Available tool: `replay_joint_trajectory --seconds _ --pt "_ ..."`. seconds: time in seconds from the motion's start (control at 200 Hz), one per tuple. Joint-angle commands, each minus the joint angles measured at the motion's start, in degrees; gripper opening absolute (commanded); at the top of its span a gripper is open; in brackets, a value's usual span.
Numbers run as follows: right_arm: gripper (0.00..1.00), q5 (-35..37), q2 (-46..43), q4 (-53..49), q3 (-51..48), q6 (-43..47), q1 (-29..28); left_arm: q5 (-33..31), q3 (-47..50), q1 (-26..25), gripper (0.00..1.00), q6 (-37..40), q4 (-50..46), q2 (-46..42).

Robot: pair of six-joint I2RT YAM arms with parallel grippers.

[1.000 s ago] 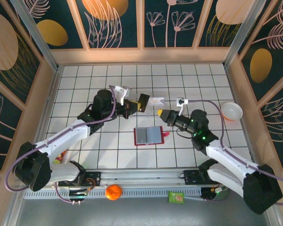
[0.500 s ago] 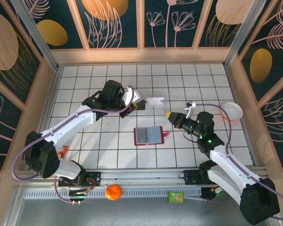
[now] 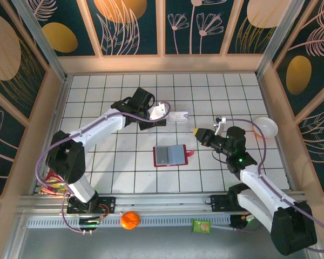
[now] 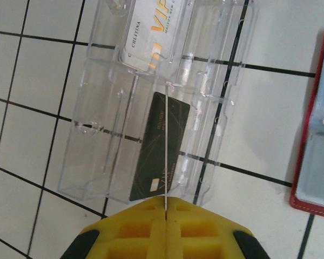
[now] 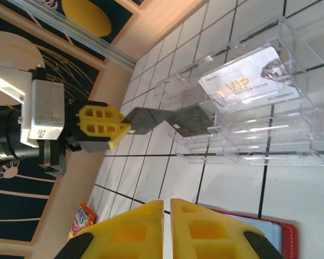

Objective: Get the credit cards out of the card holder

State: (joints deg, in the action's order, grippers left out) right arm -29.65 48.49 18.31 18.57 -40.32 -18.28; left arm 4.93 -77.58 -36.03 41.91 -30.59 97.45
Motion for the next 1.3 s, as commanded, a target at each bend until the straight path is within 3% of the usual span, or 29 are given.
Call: replay_joint_trajectory --seconds 0.0,0.35,0.49,0.886,1.296 --pt "0.12 -0.3 0.7 -1.4 0.6 1.6 0.7 -1.4 -3.5 -0.9 0.00 5.6 -3.5 0.4" --pt "0.12 2.2 2.1 -5.7 4.1 2.4 0.9 -2.5 -6.7 -1.0 0.00 12.0 -5.9 3.4" --pt "0.12 2.8 3.0 -6.2 5.2 2.1 1.0 -3.0 -2.9 -1.0 0.00 14.0 -3.3 2.1" --pt "0.12 3.5 4.2 -6.4 5.5 1.6 0.7 0.4 0.2 -1.0 0.00 15.4 1.4 3.0" --pt "0.12 3.5 5.3 -6.5 5.9 1.7 0.6 -0.6 -0.6 -0.8 0.00 15.3 3.0 5.6"
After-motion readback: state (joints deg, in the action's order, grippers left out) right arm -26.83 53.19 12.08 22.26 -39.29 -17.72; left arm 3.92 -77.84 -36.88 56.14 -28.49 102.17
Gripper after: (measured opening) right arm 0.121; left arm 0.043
